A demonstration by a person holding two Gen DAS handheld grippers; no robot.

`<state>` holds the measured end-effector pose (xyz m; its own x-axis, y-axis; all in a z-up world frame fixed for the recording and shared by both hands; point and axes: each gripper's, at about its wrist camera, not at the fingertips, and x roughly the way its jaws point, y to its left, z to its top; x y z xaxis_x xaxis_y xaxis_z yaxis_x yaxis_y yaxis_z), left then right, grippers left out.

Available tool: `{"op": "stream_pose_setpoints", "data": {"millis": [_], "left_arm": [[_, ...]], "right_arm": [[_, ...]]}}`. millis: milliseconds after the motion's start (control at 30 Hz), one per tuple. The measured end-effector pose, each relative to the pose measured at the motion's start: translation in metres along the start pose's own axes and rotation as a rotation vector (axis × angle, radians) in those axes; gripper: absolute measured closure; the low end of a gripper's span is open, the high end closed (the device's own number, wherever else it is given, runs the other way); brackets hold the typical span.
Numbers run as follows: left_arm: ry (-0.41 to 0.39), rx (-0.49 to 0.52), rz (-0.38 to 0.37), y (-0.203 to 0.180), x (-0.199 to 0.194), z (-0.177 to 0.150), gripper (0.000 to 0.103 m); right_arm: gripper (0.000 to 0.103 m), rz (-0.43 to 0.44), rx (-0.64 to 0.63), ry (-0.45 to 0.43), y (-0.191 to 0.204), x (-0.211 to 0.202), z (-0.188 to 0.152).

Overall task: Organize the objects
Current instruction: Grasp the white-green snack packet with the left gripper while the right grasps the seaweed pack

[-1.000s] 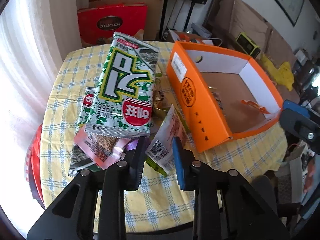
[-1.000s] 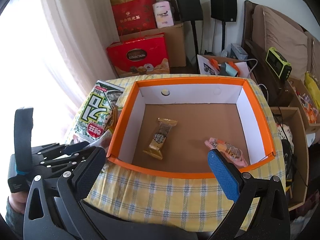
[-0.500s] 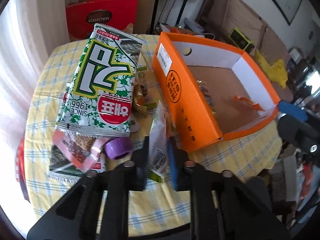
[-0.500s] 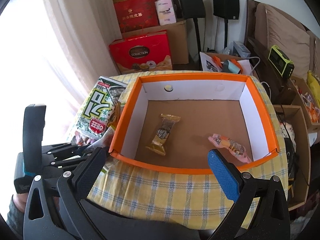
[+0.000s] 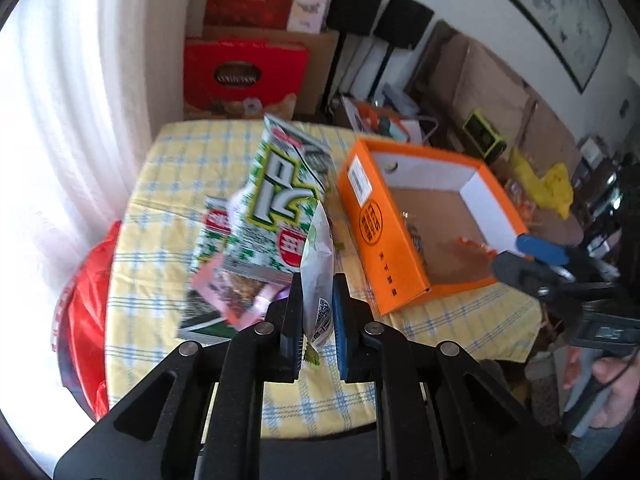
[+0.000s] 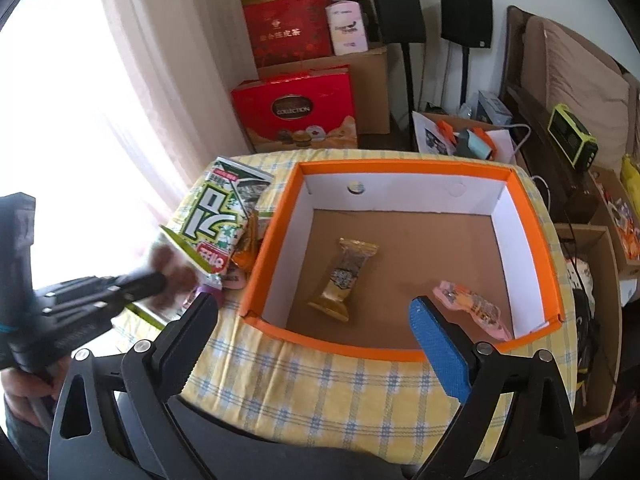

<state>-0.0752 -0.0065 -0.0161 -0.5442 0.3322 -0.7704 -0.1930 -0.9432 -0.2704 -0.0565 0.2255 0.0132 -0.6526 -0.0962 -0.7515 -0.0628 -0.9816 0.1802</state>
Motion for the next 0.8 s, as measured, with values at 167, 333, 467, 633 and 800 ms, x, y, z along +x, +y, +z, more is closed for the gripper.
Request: {"op": "stream_pose_setpoints", "data": {"millis": [167, 333, 467, 633, 800], "left_arm": [[-0.038, -0.050, 0.013, 0.021, -0.025, 0.005, 0.091], [-0.057, -0.071, 0.039, 0.035, -0.039, 0.004, 0.091], [-0.062, -0.093, 0.048, 0.045, -0.041, 0.001, 0.091], [-0.058, -0.119, 0.057, 0.058, -0.038, -0.002, 0.091], [-0.062, -0.131, 0.065, 0.065, -0.039, -0.005, 0.091]], "right_arm": [[0.010, 0.009, -0.001, 0.000, 0.010, 0.004, 0.008], [0.012, 0.048, -0.008, 0.017, 0.022, 0.012, 0.016], [0.022, 0.078, 0.012, 0.041, 0.029, 0.024, 0.024], [0.022, 0.127, 0.016, 0.063, 0.042, 0.040, 0.041], [0.019, 0.154, 0.021, 0.087, 0.059, 0.060, 0.057]]}}
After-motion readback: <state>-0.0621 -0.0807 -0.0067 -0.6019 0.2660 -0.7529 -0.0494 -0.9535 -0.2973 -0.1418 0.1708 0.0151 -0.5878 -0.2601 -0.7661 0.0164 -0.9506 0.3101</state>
